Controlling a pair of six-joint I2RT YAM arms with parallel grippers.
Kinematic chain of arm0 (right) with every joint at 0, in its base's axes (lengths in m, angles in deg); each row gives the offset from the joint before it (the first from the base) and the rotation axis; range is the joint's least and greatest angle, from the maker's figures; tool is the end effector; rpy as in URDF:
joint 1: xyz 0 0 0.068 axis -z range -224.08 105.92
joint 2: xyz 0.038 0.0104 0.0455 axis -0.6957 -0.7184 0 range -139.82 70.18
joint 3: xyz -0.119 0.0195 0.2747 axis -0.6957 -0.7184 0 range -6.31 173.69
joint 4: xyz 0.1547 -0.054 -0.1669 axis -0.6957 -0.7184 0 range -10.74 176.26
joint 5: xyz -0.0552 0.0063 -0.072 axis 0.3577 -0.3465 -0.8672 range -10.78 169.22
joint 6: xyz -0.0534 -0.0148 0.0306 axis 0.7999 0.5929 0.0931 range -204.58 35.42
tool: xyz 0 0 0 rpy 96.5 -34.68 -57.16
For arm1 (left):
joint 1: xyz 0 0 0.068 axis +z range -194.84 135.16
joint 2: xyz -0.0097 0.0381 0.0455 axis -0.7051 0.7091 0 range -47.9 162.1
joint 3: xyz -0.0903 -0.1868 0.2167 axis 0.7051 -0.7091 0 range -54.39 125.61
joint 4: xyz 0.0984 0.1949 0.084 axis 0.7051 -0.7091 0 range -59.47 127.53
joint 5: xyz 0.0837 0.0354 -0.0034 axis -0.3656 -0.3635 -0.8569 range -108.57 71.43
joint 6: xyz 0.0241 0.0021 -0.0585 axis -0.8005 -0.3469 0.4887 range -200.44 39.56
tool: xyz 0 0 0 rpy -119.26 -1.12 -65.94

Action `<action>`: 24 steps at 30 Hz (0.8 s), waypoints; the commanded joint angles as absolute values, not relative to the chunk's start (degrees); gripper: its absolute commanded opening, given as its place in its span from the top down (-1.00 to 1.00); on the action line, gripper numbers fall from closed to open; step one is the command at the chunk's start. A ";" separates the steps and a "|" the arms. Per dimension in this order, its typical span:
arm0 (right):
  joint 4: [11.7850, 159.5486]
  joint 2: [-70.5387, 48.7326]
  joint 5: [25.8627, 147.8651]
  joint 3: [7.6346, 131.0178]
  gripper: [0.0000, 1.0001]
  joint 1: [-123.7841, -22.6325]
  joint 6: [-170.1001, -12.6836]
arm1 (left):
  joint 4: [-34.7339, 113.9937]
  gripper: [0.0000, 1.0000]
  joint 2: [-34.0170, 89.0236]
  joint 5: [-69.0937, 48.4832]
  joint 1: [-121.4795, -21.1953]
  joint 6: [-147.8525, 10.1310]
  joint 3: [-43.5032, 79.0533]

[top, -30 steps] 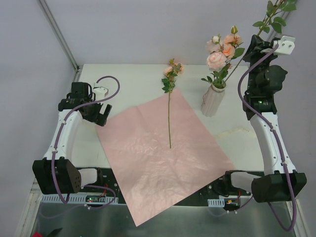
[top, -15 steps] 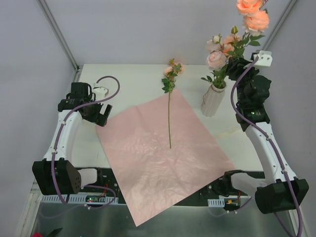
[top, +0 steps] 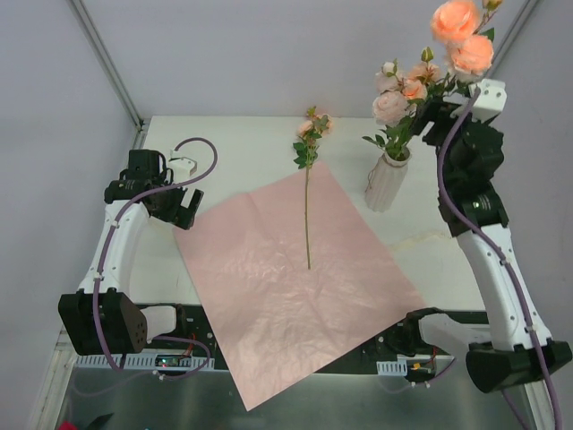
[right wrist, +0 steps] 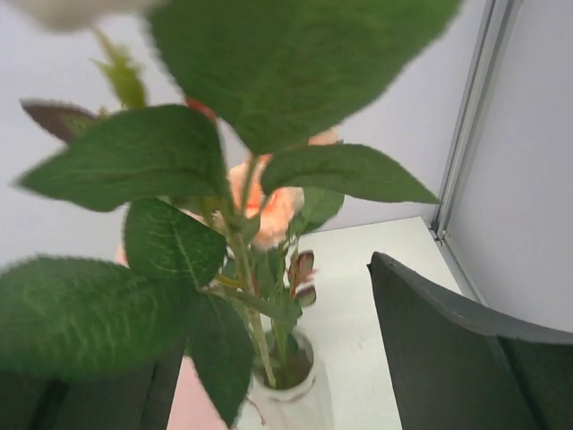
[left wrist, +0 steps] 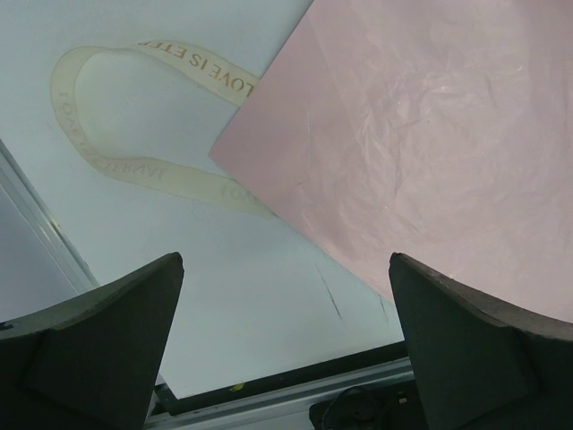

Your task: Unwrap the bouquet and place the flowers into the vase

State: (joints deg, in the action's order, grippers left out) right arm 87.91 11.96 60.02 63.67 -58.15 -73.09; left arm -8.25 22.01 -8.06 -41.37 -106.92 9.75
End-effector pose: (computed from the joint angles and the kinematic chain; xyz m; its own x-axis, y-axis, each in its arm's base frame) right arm 0.1800 0.0287 0.4922 0.2043 -0.1426 -0.9685 0.1240 0.9851 -0.1189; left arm 0.2159 0.0042 0.3305 -0.6756 0.3983 -0.6204 0.3967 0.9057 0.1494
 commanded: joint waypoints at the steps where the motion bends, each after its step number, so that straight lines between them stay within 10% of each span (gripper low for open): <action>1: 72.51 1.29 61.73 78.80 -0.57 -54.82 -74.99 | -9.58 -0.98 20.56 -6.17 -40.97 -106.89 11.26; 15: 73.50 6.27 63.77 75.54 -0.50 -55.50 -78.34 | -9.58 -0.98 20.91 -7.67 -40.97 -108.30 10.47; 24: 69.93 9.63 62.07 78.24 -0.57 -73.50 -69.46 | -9.58 -0.98 22.41 -6.44 -40.97 -106.19 12.49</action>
State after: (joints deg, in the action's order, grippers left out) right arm 70.21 11.07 62.03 75.64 -67.33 -73.77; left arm -8.84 21.66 -8.06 -41.37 -107.20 9.77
